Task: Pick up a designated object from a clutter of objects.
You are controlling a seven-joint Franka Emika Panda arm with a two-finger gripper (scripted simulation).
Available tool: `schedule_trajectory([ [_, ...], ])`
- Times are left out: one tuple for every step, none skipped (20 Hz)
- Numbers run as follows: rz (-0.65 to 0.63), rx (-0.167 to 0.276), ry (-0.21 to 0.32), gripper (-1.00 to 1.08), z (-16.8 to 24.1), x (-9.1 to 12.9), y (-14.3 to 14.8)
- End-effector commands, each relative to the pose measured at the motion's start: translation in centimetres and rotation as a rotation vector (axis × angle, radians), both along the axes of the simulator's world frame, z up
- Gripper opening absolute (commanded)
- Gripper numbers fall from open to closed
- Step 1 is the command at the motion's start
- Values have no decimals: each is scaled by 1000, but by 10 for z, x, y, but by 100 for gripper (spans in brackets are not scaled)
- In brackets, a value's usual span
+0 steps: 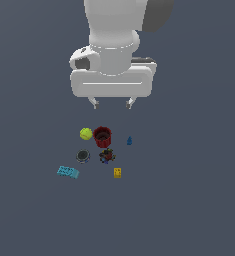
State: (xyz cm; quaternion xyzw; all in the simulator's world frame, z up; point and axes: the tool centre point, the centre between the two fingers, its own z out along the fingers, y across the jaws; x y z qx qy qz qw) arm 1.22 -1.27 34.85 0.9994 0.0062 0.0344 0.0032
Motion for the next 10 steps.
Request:
schedule_trajectory([
  [2, 1, 3, 100, -7, 2, -3],
  [4, 2, 4, 100, -10, 3, -5],
  [6, 3, 5, 100, -15, 5, -8],
  [8, 4, 6, 100, -20, 7, -11],
  [11, 5, 7, 100, -26, 8, -14],
  [14, 6, 9, 100, -32, 10, -17],
  [16, 7, 11, 100, -39, 12, -21],
  [20, 8, 13, 100, -47, 14, -25],
  [23, 9, 14, 100, -55, 16, -29],
  [26, 10, 17, 100, -64, 18, -34],
])
